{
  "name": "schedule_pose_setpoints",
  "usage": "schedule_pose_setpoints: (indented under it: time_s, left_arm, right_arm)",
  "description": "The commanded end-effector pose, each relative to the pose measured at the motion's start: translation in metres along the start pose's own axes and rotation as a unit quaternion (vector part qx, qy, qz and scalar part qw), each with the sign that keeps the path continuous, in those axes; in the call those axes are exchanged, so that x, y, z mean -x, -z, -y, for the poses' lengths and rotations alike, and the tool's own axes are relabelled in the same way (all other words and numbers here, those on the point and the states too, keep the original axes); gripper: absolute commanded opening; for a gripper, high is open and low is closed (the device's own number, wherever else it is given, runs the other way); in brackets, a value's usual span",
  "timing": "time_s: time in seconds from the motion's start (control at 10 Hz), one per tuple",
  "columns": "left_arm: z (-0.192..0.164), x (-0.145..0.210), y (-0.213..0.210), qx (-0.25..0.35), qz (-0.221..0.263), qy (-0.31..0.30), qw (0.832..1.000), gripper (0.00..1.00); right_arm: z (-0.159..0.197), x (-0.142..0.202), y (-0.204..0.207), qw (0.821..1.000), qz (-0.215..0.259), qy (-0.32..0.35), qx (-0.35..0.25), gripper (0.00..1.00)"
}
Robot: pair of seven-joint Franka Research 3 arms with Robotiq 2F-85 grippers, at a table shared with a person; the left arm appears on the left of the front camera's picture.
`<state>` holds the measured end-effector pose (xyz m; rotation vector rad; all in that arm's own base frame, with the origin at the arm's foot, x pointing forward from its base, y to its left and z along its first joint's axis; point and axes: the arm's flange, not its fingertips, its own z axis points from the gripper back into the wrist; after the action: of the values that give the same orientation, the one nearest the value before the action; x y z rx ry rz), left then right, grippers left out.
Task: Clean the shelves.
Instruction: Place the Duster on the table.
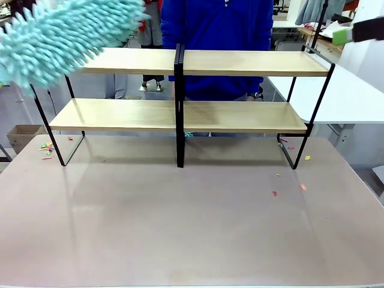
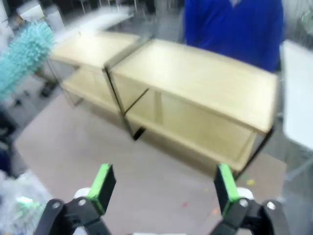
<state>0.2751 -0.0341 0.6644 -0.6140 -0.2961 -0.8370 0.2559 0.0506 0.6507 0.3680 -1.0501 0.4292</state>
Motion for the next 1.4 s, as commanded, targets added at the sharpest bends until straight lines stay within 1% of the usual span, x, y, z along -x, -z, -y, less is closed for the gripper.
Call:
schedule_pose_setpoints:
  time_s: [0.0, 0.1, 0.2, 0.3, 0.4, 0.5, 0.6, 0.7, 0.8, 0.9, 1.0, 1.1, 1.3]
  left_arm:
    - [-0.008, -0.013, 0.030, 0.115, -0.152, 0.131, 0.973, 0.12]
    - [-0.017, -0.011, 0.050, 0.130, -0.212, 0.143, 0.958, 0.12]
    - [-0.041, -0.006, 0.079, 0.142, -0.286, 0.134, 0.938, 0.12]
    - [-0.054, 0.001, 0.088, 0.146, -0.329, 0.110, 0.926, 0.12]
    - [-0.075, 0.016, 0.114, 0.167, -0.354, 0.083, 0.917, 0.12]
    - [-0.104, 0.029, 0.127, 0.201, -0.356, 0.054, 0.911, 0.12]
    - [-0.124, 0.049, 0.142, 0.204, -0.328, -0.003, 0.922, 0.12]
    - [-0.152, 0.066, 0.140, 0.210, -0.288, -0.045, 0.933, 0.12]
    - [-0.162, 0.080, 0.138, 0.219, -0.268, -0.075, 0.935, 0.12]
    - [-0.174, 0.090, 0.135, 0.219, -0.257, -0.091, 0.937, 0.12]
    - [-0.183, 0.092, 0.146, 0.222, -0.247, -0.097, 0.938, 0.12]
    - [-0.184, 0.090, 0.149, 0.211, -0.253, -0.103, 0.938, 0.12]
    - [-0.185, 0.083, 0.151, 0.220, -0.261, -0.091, 0.935, 0.12]
  right_arm:
    - [0.017, 0.037, 0.003, 0.972, -0.149, 0.174, -0.046, 1.00]
    - [0.032, 0.070, 0.003, 0.936, -0.185, 0.290, -0.073, 1.00]
    - [0.053, 0.108, 0.010, 0.907, -0.209, 0.364, -0.038, 1.00]
    - [0.055, 0.130, 0.012, 0.893, -0.218, 0.391, -0.047, 1.00]
    - [0.068, 0.151, 0.022, 0.879, -0.239, 0.411, -0.034, 1.00]
    - [0.072, 0.165, 0.033, 0.857, -0.241, 0.451, -0.063, 1.00]
    - [0.081, 0.183, 0.038, 0.837, -0.242, 0.487, -0.068, 1.00]
    - [0.096, 0.202, 0.035, 0.811, -0.210, 0.534, -0.110, 1.00]
    - [0.113, 0.123, 0.022, 0.859, -0.262, 0.435, -0.059, 1.00]
    - [0.113, 0.123, 0.022, 0.859, -0.262, 0.435, -0.059, 1.00]
    - [0.113, 0.123, 0.022, 0.859, -0.262, 0.435, -0.059, 1.00]
    - [0.113, 0.123, 0.022, 0.859, -0.262, 0.435, -0.059, 1.00]
    - [0.113, 0.123, 0.022, 0.859, -0.262, 0.435, -0.059, 1.00]
